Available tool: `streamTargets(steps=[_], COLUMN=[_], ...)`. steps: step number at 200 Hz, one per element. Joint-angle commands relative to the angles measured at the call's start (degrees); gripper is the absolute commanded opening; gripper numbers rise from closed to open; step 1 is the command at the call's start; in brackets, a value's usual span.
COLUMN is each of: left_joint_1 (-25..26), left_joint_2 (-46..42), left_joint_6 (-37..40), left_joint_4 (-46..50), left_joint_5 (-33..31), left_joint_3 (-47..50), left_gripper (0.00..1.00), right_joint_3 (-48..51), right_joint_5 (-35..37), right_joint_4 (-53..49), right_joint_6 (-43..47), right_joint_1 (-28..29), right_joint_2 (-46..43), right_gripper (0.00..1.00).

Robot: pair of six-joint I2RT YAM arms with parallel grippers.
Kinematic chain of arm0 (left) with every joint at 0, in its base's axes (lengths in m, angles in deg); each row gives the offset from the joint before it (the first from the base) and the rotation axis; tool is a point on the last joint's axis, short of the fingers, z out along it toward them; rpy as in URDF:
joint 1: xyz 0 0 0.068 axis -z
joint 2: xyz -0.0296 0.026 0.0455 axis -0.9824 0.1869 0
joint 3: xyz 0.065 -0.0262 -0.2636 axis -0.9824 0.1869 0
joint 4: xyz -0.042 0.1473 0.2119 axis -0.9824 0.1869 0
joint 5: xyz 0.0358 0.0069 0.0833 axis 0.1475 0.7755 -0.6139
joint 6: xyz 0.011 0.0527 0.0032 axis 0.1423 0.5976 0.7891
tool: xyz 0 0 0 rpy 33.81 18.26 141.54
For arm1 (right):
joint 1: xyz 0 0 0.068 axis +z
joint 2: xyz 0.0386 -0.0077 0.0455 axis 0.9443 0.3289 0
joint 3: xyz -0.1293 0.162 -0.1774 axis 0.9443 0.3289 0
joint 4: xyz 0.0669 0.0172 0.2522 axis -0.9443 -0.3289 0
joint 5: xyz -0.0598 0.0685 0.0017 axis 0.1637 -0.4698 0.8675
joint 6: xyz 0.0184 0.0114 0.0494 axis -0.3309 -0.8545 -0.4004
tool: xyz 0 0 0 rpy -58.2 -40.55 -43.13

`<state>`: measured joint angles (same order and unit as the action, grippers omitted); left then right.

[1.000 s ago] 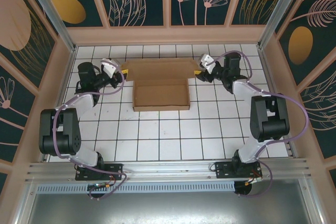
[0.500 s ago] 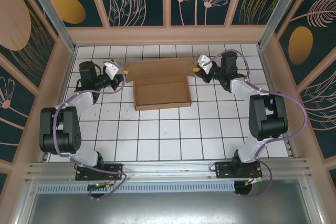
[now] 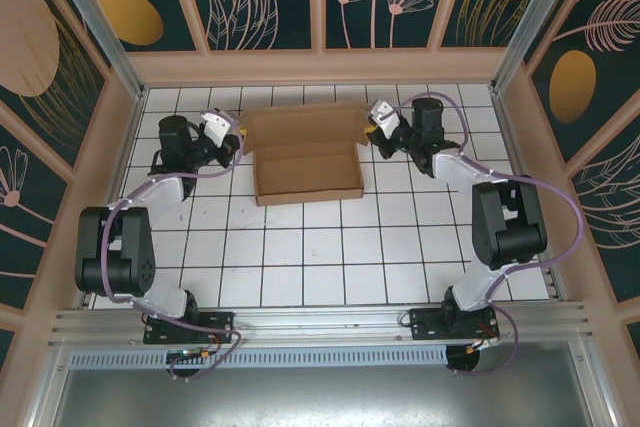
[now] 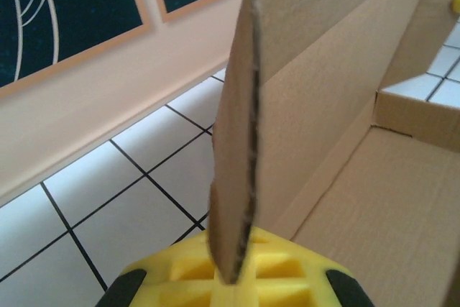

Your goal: Fold the paper box

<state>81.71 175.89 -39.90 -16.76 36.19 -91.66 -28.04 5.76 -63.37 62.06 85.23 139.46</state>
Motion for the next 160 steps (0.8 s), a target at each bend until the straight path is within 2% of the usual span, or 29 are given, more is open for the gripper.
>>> streamTargets(steps=[1, 47, 63, 89, 112, 130, 160], left_joint_1=[3.32, 7.97, 9.18, 10.49, 12.62, 14.03, 15.51], left_joint_2=[-1.2, -3.35, -2.36, -0.16, -1.85, -3.13, -4.54], left_joint_6=[-11.14, -20.63, -27.63, -37.47, -41.86, -44.82, -49.24], left_joint_4=[-3.61, -6.88, -3.72, 1.53, -4.14, -4.99, -11.7], left_joint_5=[-4.13, -10.6, -16.57, -22.6, -26.88, -31.12, -34.02], left_joint_3=[0.1, 3.03, 1.29, -1.6, 2.18, 3.52, 8.55], left_gripper=[0.0, 0.0, 0.0, 0.0, 0.0, 0.0, 0.0], right_joint_3=[-1.24, -0.74, -1.62, -1.57, 0.99, 1.77, 3.89], right_joint_5=[3.3, 13.76, 15.97, 27.35, 34.23, 38.97, 46.12], right_joint_4=[0.06, 2.16, 1.81, 4.17, 8.87, 11.17, 16.2], right_joint_6=[-5.07, -14.09, -18.36, -25.02, -29.55, -33.08, -37.8], right_joint_1=[4.32, 9.35, 11.28, 15.34, 18.25, 20.22, 22.26], right_joint_2=[-2.54, -3.82, -3.34, -2.36, -2.65, -2.88, -4.26], right_gripper=[0.01, 0.0, 0.0, 0.0, 0.0, 0.0, 0.0])
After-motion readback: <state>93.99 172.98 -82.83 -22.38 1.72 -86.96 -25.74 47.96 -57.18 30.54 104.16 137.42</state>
